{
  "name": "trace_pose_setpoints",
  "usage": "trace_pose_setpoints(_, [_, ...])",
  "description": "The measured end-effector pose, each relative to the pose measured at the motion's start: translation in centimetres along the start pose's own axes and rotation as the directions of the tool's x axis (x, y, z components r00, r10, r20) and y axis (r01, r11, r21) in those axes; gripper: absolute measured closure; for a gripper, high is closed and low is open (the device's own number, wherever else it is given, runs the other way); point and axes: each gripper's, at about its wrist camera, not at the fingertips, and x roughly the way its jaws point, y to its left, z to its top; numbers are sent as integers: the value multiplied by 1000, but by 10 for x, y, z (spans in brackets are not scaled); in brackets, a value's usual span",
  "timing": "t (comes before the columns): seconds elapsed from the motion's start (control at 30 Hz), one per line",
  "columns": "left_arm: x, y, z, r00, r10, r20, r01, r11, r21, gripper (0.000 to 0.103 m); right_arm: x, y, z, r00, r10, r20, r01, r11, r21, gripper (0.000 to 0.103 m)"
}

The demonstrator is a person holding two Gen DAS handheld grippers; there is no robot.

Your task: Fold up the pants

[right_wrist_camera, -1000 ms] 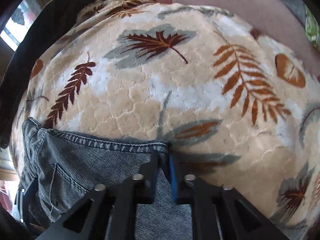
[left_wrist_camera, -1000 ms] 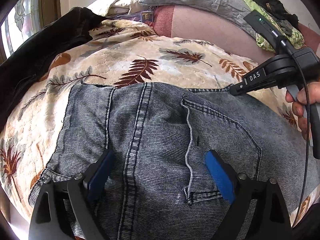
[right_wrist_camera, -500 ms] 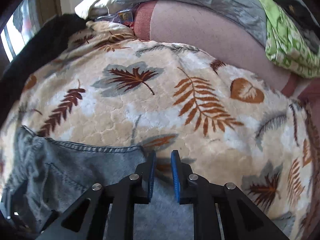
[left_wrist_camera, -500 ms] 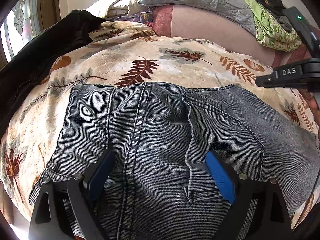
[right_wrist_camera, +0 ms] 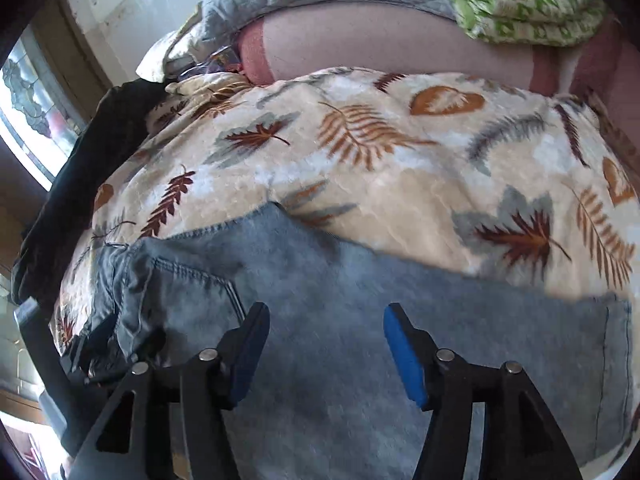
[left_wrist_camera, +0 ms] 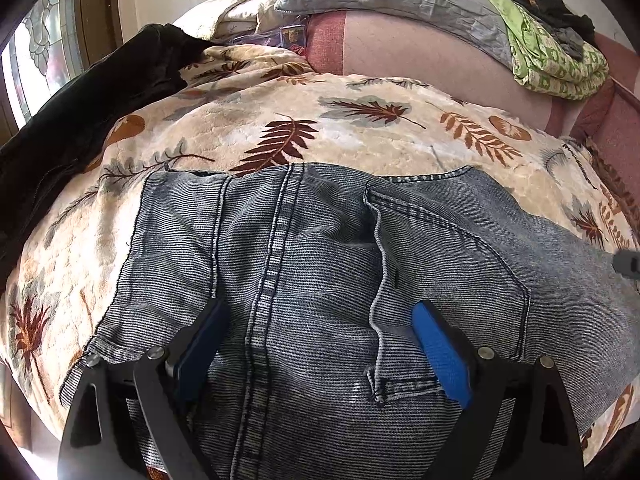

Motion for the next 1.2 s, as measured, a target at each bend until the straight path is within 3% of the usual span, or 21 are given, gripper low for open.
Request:
trace_pose_setpoints(0.1, [-1,-2,-1,1000,9,3,-9,1000,1,10,18,-72,-17,995,-60,-75,71,986,151,36])
trace_pose_setpoints(0.13, [-1,-2,-1,1000,11,6,-11,1000,1,10,34,-99,-22,988,-7,-154,44,970,238,36])
trace_pose_setpoints(0.2, [-3,-4,-1,1000,25,14,-25,1000,-1,10,18,-131,-22,986,153,-61,-118,916,384,39])
trace_pose_setpoints(0.3, [-10,-3,-2,999,23,43,-22,1000,-14,10,-41,-150,-31,977,184,106,-212,882,422,38])
trace_pose_setpoints(0.4, [-23,-5,-1,995,6,101,-4,1000,-20,10,-93,-177,-76,951,163,262,-273,839,471,37])
trace_pose_setpoints(0.57, [-41,-27,1,986,-88,143,84,996,30,10,-107,-255,-162,938,132,321,-327,645,690,38])
trace_pose_setpoints(0.6, [-44,-35,2,984,-110,140,105,994,44,10,-106,-267,-171,939,132,316,-326,626,708,40])
trace_pose_setpoints(0.73, [-60,-68,0,969,-206,136,195,977,90,10,-100,-288,-171,928,152,341,-360,601,714,46])
trace_pose_setpoints(0.8, [-65,-83,0,962,-242,129,231,968,94,10,-92,-295,-162,937,138,322,-337,602,724,48])
trace_pose_setpoints(0.9, [-66,-102,-1,953,-286,102,277,956,96,10,-72,-304,-161,957,150,250,-290,572,767,54])
trace_pose_setpoints(1.03, [-66,-127,-4,942,-326,79,316,941,119,10,-69,-311,-163,952,135,275,-304,533,790,55])
trace_pose_setpoints(1.2, [-58,-165,-6,928,-371,32,362,919,153,10,-65,-315,-149,963,129,236,-267,543,796,56])
